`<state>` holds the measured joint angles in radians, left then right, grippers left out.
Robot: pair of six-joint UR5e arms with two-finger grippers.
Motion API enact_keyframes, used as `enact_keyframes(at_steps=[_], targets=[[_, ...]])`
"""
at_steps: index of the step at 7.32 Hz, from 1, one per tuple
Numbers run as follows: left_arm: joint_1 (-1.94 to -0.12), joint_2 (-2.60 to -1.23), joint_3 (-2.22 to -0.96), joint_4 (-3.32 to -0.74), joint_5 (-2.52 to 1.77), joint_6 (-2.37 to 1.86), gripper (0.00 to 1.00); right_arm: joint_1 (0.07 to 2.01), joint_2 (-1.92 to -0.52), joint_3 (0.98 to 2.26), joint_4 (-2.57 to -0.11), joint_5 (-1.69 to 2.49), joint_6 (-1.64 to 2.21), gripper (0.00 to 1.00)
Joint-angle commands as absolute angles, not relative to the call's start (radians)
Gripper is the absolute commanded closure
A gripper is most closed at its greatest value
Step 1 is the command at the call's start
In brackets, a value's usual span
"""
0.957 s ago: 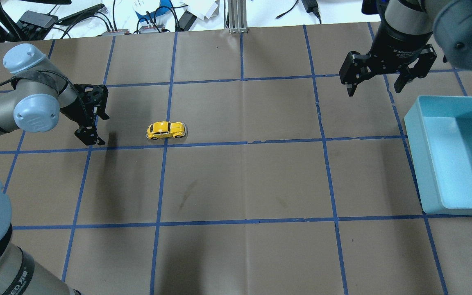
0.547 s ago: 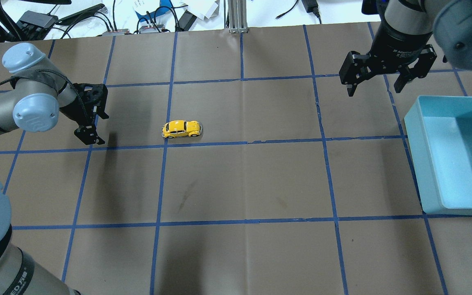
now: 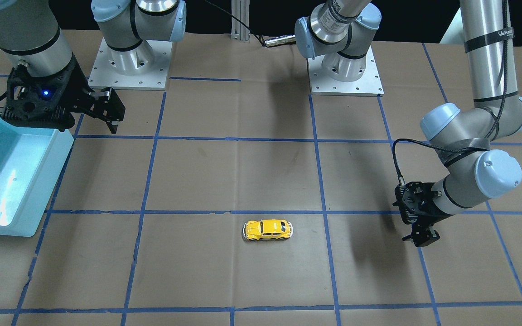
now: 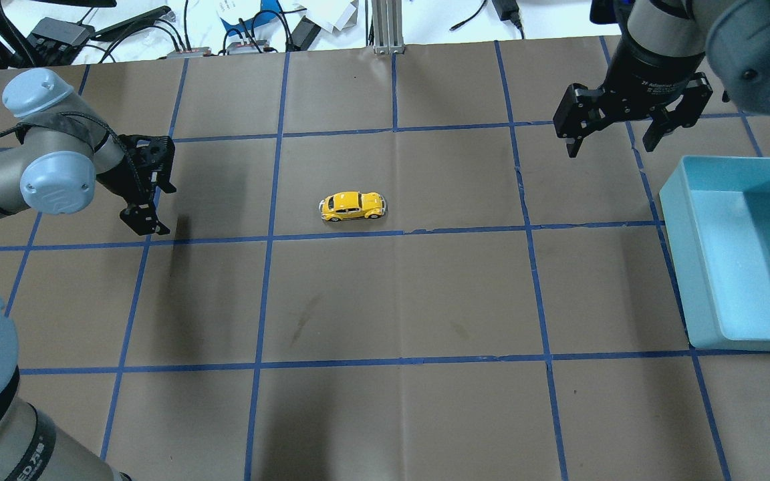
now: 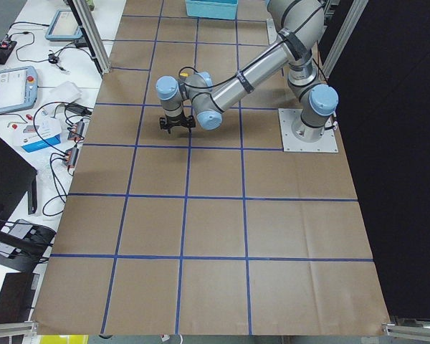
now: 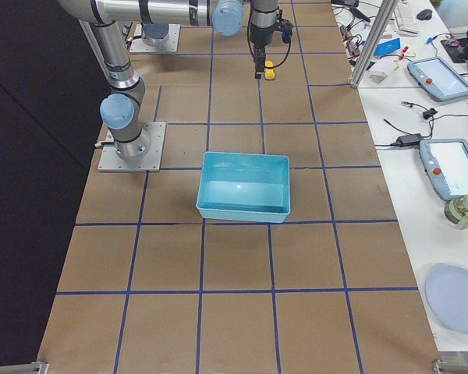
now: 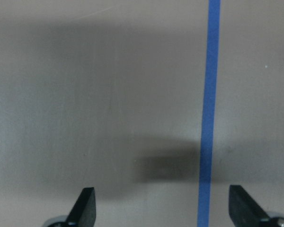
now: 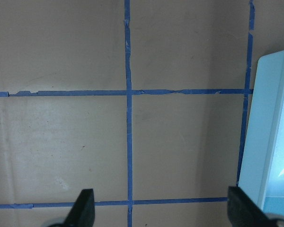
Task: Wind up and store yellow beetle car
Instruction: 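Raise the left gripper away from the car as it rolls off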
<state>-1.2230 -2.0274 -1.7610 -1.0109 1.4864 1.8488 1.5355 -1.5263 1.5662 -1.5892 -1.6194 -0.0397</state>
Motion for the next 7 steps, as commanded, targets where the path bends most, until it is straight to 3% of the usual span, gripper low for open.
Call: enact_keyframes(at_steps=[1,7], targets=[[-1.226,-2.023,-1.764,-1.008,1.517,1.836,0.00,1.536,-1.526,1.566,-1.589,-1.618,-0.040,0.00],[-1.236,-1.991,-1.772,-1.008,1.519,1.754,0.00,1.536,-1.526,1.566,-1.589,-1.618,-0.040,0.00]])
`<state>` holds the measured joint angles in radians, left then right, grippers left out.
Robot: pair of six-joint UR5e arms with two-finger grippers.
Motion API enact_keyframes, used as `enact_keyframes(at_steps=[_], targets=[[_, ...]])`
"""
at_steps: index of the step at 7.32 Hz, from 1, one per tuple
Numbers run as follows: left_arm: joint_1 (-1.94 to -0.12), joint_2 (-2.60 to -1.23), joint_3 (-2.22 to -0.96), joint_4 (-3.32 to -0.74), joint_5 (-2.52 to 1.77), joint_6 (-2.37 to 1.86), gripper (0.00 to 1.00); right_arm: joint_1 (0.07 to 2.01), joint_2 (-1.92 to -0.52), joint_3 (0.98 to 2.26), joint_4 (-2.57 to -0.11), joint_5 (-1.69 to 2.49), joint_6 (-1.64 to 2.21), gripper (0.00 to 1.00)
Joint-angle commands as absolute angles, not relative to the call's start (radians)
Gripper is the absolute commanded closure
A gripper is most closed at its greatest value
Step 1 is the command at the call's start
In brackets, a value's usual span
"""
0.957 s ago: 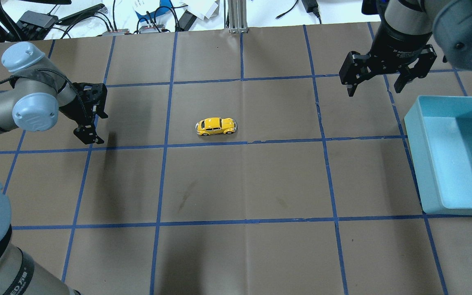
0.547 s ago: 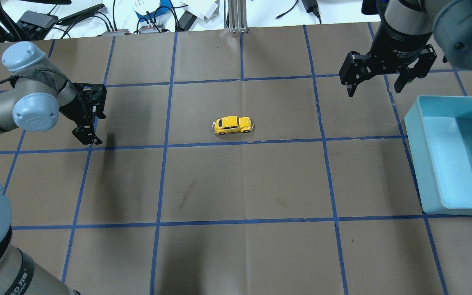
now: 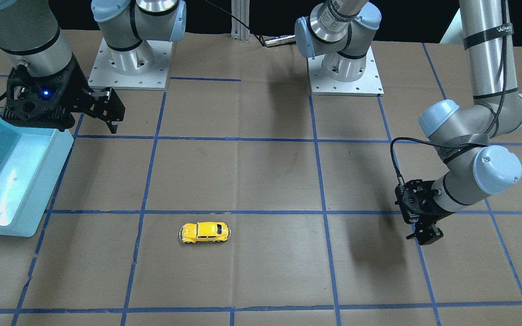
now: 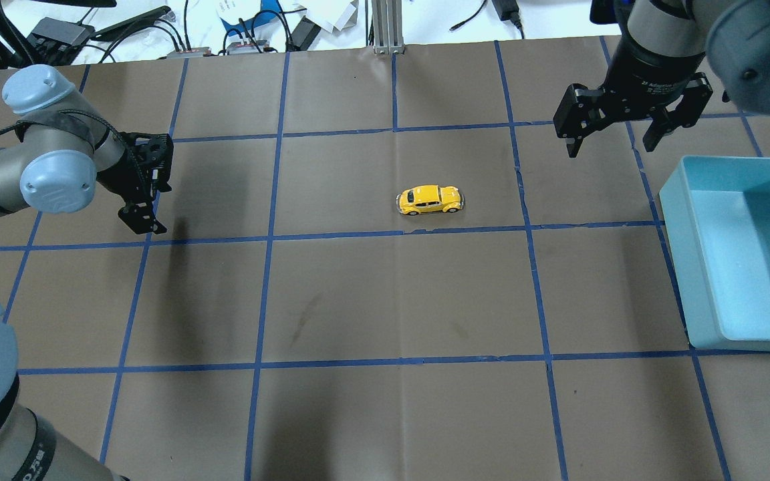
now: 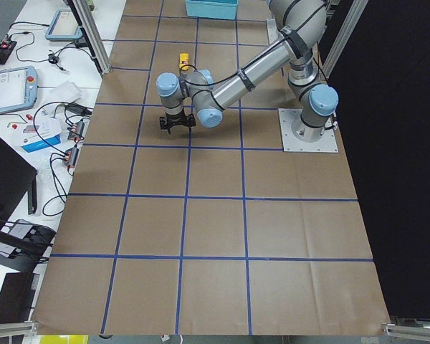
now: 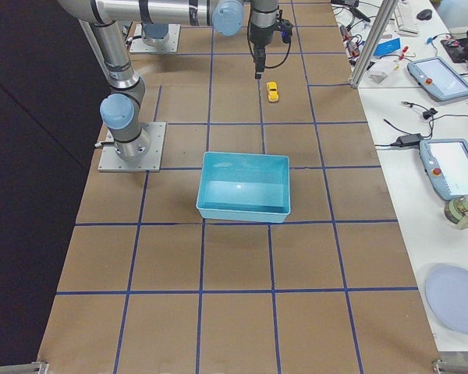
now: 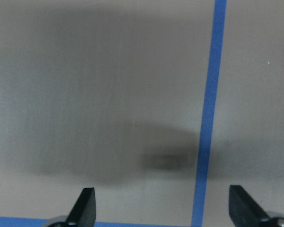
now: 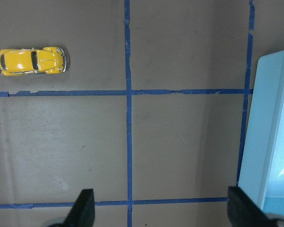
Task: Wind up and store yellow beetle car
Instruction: 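Raise the left gripper away from the car as it rolls off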
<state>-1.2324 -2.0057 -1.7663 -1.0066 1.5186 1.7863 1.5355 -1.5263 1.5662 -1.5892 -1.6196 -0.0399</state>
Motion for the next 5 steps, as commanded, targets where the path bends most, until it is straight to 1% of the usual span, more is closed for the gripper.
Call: enact_keyframes(at_steps=[1,3,5], targets=[[-1.245,-1.976,-1.763,-1.020,1.517,1.690,0.00,1.536,-1.526,1.565,-1.589,-1.618,-0.038,0.00],[-1.290,-1.875,-1.761,-1.038,1.511,1.408,0.00,1.536,-1.526,1.565,-1.589,-1.618,-0.034,0.00],[-1.345,-1.795,-1.749,-1.155,1.462,0.937,0.00,1.536,-1.528,1.565,-1.589,-1.617,-0.032,0.00]])
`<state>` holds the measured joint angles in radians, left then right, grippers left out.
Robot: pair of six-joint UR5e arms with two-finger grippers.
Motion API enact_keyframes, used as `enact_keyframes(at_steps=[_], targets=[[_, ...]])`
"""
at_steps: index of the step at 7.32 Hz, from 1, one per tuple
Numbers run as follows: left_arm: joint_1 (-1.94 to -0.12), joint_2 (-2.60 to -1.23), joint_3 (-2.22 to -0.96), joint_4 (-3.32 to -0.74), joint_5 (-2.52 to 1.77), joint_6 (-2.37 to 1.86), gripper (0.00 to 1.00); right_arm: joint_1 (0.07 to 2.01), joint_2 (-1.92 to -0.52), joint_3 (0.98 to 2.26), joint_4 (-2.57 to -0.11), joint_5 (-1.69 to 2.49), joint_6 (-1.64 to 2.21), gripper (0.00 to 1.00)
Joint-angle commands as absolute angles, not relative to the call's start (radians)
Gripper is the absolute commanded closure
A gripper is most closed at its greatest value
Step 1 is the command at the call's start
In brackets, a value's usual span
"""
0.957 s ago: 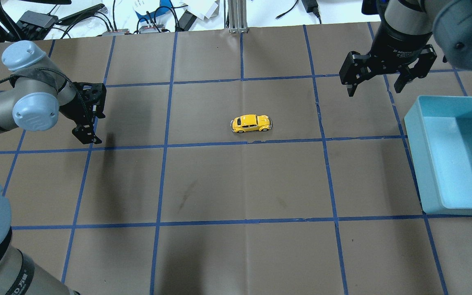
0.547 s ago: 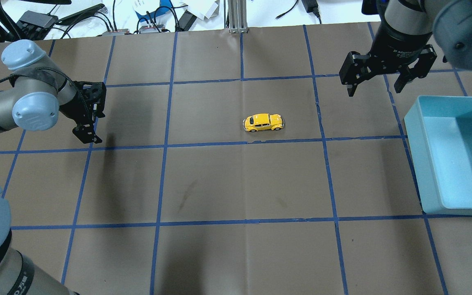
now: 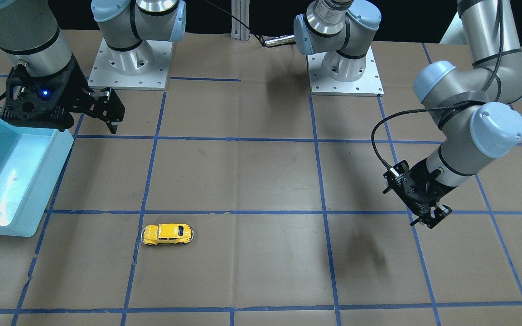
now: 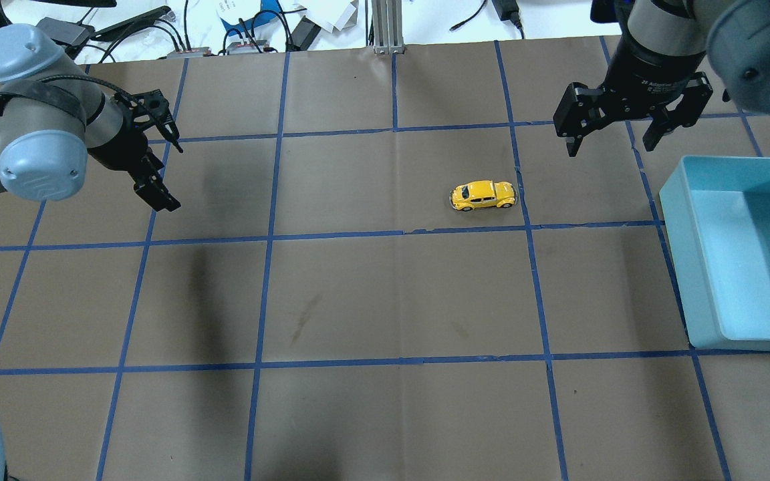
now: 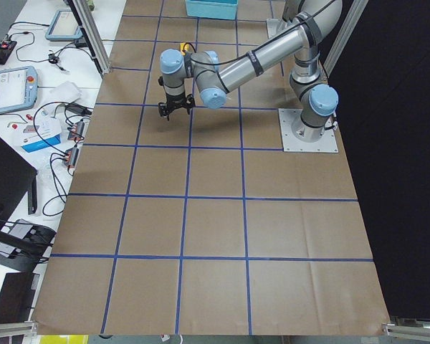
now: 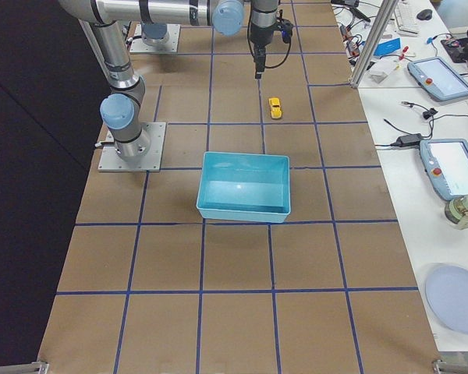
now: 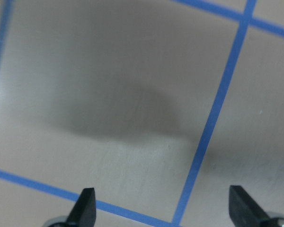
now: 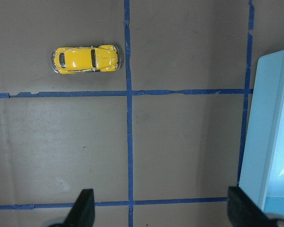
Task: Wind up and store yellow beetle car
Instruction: 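Raise the left gripper away from the car as it rolls off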
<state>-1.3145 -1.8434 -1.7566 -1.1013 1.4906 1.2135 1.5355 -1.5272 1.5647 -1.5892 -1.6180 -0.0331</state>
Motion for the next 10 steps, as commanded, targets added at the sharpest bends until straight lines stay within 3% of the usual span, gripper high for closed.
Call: enact_keyframes(at_steps=[1,4,10], targets=[[-1.371,-1.773,-1.737,-1.160,1.462,0.725,0.00,1.536,-1.528,1.565,-1.589,-1.615,-0.032,0.00],[-1.404,-1.659,-1.697,-1.280,1.476,0.178,0.00,1.536,-1.528,1.563,-1.589,-1.612,-0.032,0.00],[-1.511,-1.571,-1.699,-1.329,1.647,0.012,0.00,1.537,-1.525,1.549,-1.610,-1.605,-0.046,0.00]])
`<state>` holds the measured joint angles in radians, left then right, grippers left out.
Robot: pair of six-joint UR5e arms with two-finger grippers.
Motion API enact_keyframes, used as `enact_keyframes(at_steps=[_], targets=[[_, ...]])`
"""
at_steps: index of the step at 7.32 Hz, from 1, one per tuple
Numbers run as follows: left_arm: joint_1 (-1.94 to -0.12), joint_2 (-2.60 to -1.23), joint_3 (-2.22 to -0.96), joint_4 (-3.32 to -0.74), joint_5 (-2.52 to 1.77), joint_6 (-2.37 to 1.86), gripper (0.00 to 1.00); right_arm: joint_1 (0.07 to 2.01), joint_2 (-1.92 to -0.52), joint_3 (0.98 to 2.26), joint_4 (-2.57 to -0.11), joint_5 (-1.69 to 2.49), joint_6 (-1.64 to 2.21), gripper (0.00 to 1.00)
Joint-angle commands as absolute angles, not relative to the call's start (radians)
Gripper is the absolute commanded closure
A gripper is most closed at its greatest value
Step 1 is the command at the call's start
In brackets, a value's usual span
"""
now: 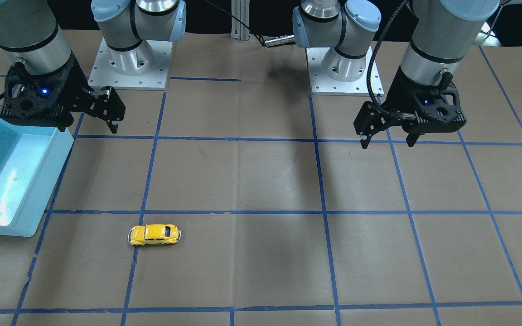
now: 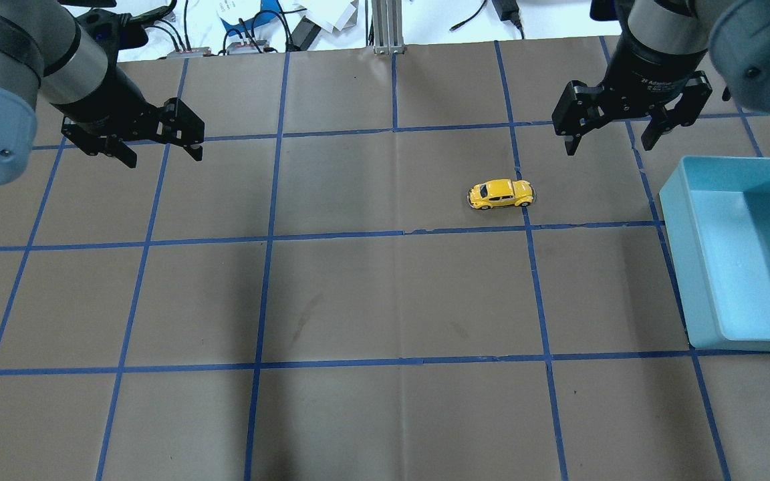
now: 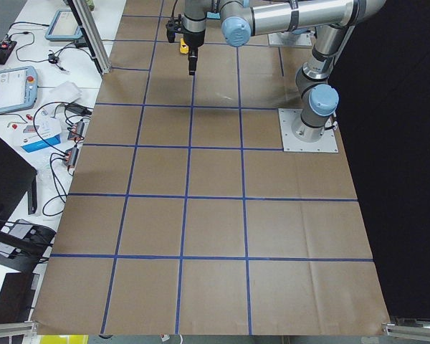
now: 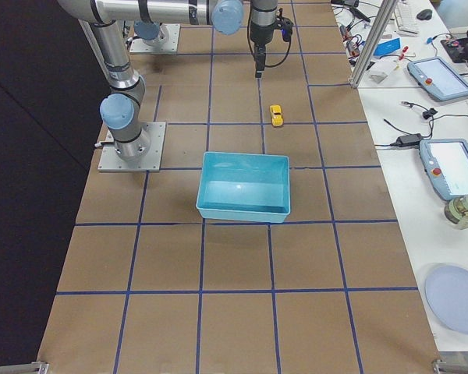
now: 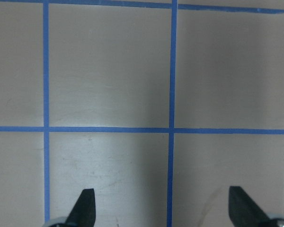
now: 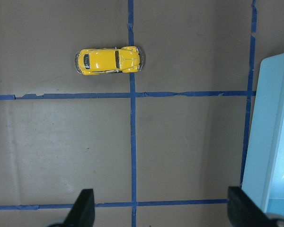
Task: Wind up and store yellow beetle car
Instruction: 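Retract the left arm while moving the right gripper above the car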
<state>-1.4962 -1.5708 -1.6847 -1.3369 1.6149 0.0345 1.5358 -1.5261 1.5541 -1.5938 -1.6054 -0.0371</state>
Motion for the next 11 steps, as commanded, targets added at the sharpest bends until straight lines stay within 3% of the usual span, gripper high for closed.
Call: enact_keyframes(at_steps=[1,7,11], targets=[[-1.516,-1.578,-1.694,-1.324,1.643,0.023,0.00,1.537,-1.519,1.549,-1.679,-1.605,-0.046,0.00],[-1.600,-1.493,-1.684,-1.474,1.531,0.183,0.00,1.540,-1.525,1.546,-1.692,-1.606,-0.051,0.00],[-1.600,-1.473,-1.707,-1.476,1.632,0.186,0.00,1.545,-1.513,1.542,-1.745,-1.603,-0.339,0.00]])
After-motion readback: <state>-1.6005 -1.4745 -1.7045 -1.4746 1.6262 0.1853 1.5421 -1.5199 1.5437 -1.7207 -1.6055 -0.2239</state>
